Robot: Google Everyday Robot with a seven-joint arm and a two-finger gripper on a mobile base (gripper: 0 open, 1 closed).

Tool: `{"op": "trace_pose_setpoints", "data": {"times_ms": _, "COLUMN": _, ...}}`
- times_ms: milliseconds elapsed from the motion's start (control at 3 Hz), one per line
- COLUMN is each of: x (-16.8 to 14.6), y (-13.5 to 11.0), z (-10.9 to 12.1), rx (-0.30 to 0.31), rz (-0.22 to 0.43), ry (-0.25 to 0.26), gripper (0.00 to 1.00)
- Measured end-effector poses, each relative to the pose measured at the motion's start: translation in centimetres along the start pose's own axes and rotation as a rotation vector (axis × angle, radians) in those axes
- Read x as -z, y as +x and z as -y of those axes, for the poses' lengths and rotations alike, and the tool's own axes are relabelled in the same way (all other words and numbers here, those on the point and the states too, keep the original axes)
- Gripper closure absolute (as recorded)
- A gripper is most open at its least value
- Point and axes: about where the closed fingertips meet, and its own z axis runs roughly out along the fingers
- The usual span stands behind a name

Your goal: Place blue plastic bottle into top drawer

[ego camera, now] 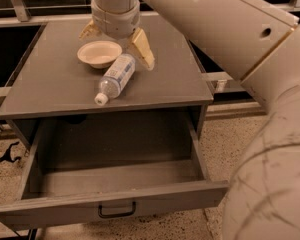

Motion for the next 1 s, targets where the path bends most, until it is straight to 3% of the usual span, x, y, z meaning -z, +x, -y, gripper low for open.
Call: {"op": "trace_pose_setpoints", "data": {"times_ms": 1000, "x": -5.9, "y": 3.0, "z": 0.7, "rx": -0.006, "rz": 0.032, "ry": -0.037, "gripper": 0.00}}
